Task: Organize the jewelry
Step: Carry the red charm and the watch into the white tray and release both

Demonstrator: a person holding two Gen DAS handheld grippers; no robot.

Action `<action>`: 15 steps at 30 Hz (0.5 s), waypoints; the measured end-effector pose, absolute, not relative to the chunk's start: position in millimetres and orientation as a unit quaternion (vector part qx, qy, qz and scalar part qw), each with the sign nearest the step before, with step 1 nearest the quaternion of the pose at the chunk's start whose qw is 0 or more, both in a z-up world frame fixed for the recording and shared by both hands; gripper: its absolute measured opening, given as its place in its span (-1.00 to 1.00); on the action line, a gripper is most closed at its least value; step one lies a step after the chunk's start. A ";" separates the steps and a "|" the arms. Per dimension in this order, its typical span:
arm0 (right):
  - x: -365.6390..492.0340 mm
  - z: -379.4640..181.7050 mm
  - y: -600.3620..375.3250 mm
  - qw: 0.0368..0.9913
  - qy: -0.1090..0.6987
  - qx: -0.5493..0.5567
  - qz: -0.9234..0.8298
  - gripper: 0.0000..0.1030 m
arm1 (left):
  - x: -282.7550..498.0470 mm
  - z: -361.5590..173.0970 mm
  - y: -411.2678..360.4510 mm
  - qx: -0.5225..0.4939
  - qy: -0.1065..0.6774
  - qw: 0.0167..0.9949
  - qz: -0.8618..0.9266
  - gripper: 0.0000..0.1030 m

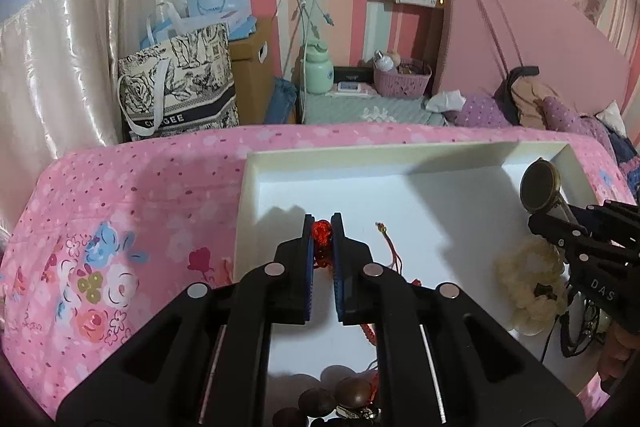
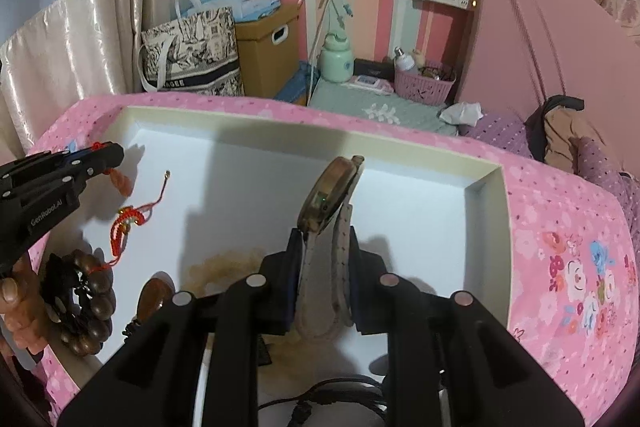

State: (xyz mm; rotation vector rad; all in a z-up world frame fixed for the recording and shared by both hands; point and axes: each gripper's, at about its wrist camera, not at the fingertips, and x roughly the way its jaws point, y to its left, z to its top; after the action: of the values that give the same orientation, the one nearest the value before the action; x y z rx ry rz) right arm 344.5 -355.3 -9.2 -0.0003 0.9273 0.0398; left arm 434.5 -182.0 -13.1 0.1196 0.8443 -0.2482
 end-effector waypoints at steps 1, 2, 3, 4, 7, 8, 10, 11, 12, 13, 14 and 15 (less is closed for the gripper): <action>344.6 -10.2 -354.8 0.893 0.449 -0.001 0.019 -0.58 | 434.9 -14.1 -182.8 0.060 0.411 0.902 -0.119 -0.83; 345.3 -10.9 -354.5 0.893 0.451 -0.002 0.020 -0.58 | 434.9 -15.6 -182.5 0.061 0.414 0.900 -0.118 -0.83; 345.7 -11.5 -353.8 0.892 0.452 -0.004 0.022 -0.57 | 435.4 -17.0 -182.6 0.062 0.417 0.899 -0.118 -0.83; 346.3 -12.8 -353.3 0.890 0.455 -0.004 0.023 -0.57 | 436.3 -18.7 -183.1 0.062 0.422 0.897 -0.118 -0.83; 346.7 -14.2 -352.9 0.889 0.458 -0.004 0.024 -0.56 | 438.1 -23.0 -184.8 0.066 0.432 0.891 -0.119 -0.82; 346.3 -14.6 -353.6 0.888 0.458 -0.002 0.025 -0.56 | 438.5 -23.0 -184.5 0.066 0.433 0.891 -0.119 -0.82; 345.9 -14.9 -353.8 0.888 0.458 -0.002 0.025 -0.56 | 439.4 -24.5 -184.2 0.064 0.437 0.890 -0.116 -0.82; 345.8 -15.0 -354.0 0.888 0.458 -0.003 0.025 -0.56 | 439.9 -25.3 -183.5 0.063 0.439 0.889 -0.115 -0.82; 345.7 -15.2 -354.2 0.888 0.459 -0.003 0.024 -0.55 | 441.5 -26.6 -183.5 0.062 0.443 0.887 -0.115 -0.82; 345.5 -15.3 -354.6 0.888 0.459 -0.002 0.024 -0.54 | 442.5 -27.8 -183.3 0.062 0.447 0.885 -0.114 -0.82; 345.6 -15.4 -354.8 0.888 0.459 -0.001 0.024 -0.54 | 443.2 -29.0 -183.8 0.063 0.450 0.883 -0.114 -0.82; 345.6 -15.6 -355.6 0.888 0.459 0.000 0.024 -0.53 | 443.5 -30.8 -184.6 0.065 0.455 0.881 -0.114 -0.81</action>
State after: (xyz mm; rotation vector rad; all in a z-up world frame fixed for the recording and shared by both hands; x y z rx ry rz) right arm 345.6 -355.6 -15.6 0.0006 0.9545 0.0495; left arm 443.5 -184.6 -30.8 0.1358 0.9469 -0.2374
